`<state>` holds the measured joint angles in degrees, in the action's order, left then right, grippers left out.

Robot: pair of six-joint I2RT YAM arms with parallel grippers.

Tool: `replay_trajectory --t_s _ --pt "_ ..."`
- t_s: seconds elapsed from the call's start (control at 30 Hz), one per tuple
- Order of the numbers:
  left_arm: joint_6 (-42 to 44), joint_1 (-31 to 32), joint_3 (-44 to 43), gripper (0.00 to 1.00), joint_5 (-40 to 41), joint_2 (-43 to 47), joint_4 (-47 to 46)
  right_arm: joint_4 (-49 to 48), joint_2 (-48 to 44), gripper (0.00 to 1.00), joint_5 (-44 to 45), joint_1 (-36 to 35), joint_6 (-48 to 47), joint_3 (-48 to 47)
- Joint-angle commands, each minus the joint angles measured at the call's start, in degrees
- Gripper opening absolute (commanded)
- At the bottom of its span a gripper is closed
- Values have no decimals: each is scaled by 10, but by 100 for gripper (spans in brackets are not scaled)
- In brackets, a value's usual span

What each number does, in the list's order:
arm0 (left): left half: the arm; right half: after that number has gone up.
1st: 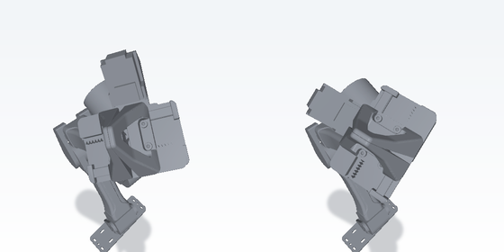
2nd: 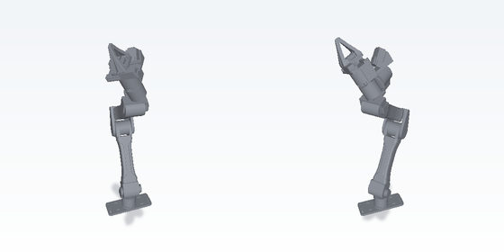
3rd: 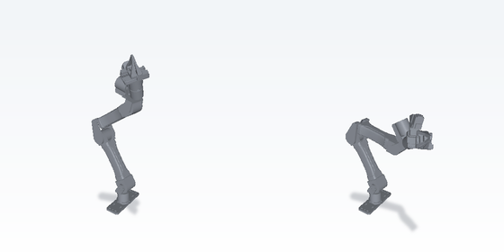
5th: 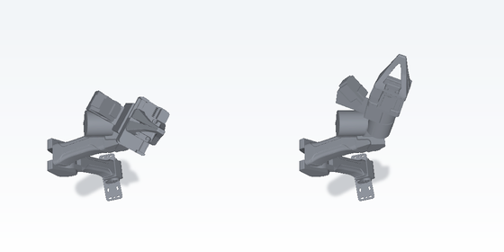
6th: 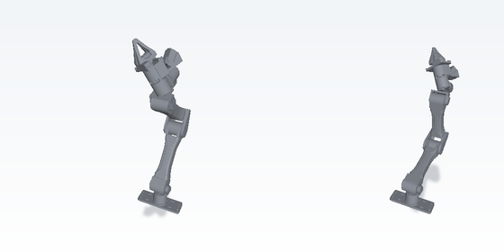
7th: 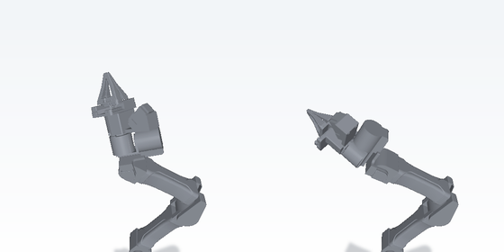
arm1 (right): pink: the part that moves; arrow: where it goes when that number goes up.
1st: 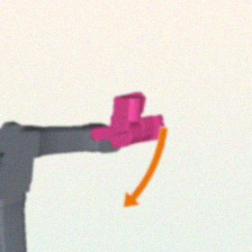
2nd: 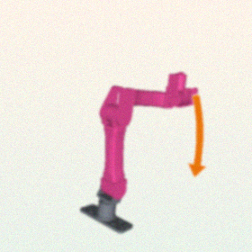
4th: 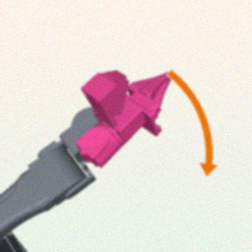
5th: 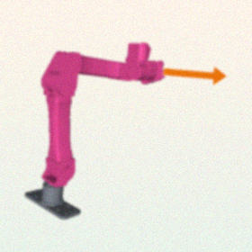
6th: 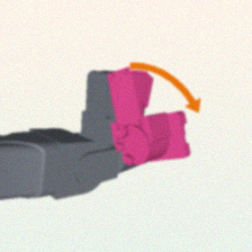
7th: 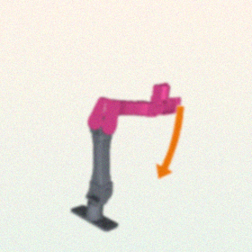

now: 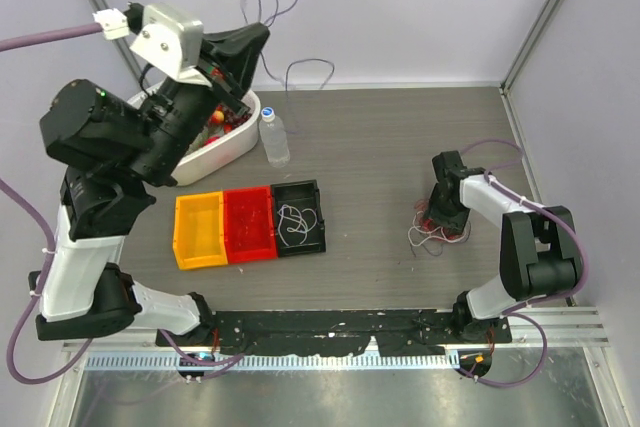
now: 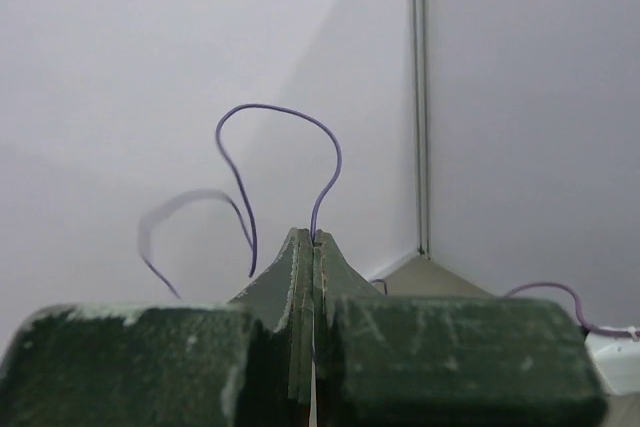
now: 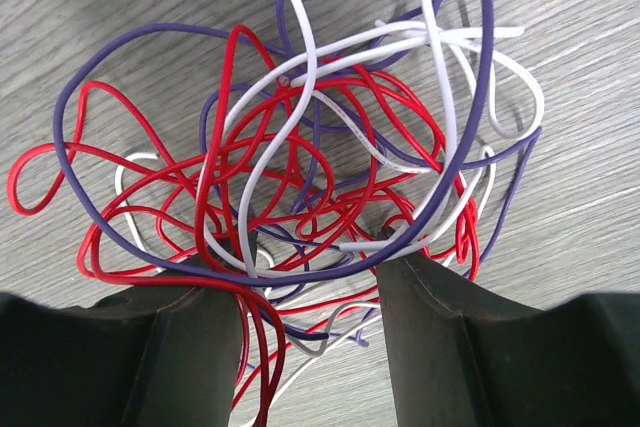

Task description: Untangle the cables

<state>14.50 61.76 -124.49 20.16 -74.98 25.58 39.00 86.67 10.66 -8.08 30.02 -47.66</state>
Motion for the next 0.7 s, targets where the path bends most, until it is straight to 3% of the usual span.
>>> replay_trajectory --t_s 0.0,0.4,0.67 --pt "30 0 -45 0 37 -22 7 -9 -10 56 23 12 -13 5" --pt "110 -1 6 0 270 -43 23 -28 -30 56 -9 12 -32 12" --pt "107 -15 159 0 364 35 17 -28 -17 56 -18 12 -36 12"
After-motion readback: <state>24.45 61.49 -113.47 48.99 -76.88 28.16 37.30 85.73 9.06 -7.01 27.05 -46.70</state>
